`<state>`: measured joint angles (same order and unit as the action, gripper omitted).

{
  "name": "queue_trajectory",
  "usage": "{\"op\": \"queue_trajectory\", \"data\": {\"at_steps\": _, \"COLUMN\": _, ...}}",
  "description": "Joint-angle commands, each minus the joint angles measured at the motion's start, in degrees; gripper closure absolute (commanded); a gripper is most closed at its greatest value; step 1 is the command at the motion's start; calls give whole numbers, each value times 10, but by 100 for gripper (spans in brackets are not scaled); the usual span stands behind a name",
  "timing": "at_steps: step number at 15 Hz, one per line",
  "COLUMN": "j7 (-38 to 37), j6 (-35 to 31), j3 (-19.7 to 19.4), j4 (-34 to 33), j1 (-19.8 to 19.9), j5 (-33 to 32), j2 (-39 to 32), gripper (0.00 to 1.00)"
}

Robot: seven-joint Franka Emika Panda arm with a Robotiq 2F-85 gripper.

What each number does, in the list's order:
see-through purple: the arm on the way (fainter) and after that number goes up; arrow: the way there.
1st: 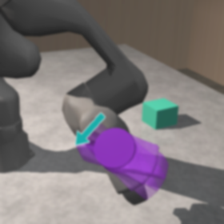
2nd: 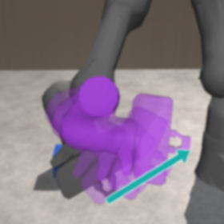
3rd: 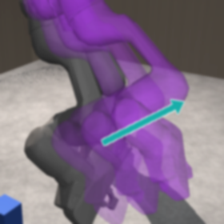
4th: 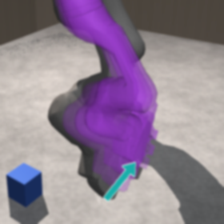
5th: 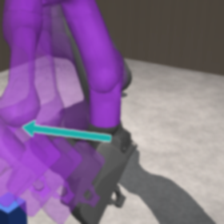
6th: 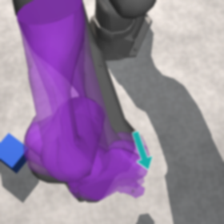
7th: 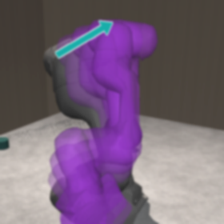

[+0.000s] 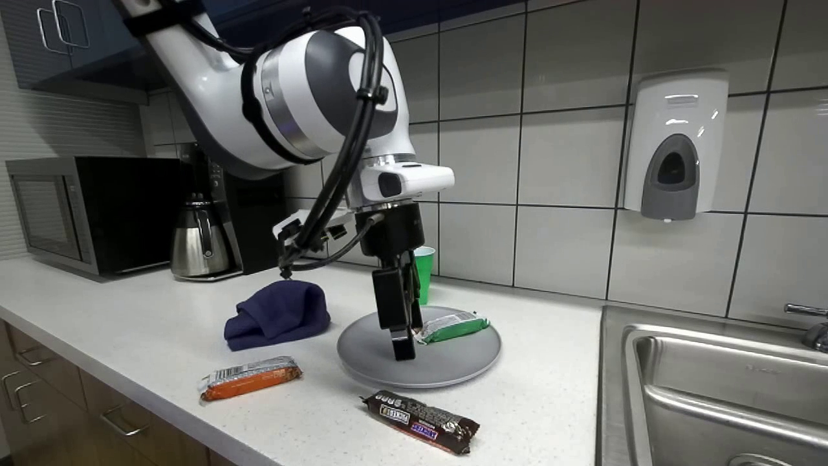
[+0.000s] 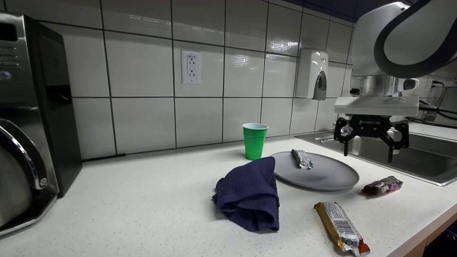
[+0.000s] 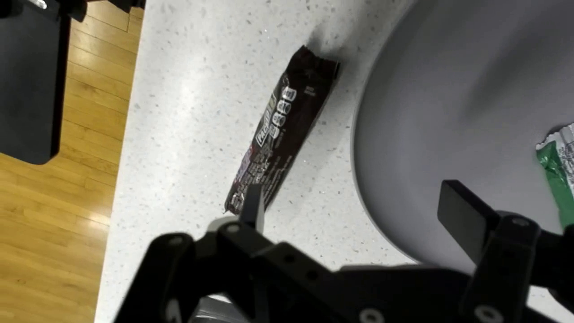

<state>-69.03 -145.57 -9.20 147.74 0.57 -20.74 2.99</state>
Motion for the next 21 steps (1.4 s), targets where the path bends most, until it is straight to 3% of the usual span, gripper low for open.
{"op": "queue_trajectory", "data": {"at_steps": 1, "j7": -36, "j6": -23, "j3": 21, "j4": 41, "j1": 27, "j5": 10, "j2": 37, "gripper": 0}}
{"op": "queue_trajectory", "data": {"at_steps": 10, "j7": -54, "j6": -42, "j3": 19, "j4": 89, "j1": 73, "j5": 44, "j2": 64, "gripper": 0}}
{"op": "queue_trajectory", "data": {"at_steps": 21, "j7": -70, "j6": -65, "j3": 17, "j4": 92, "j1": 89, "j5": 37, "j2": 7, "gripper": 0}}
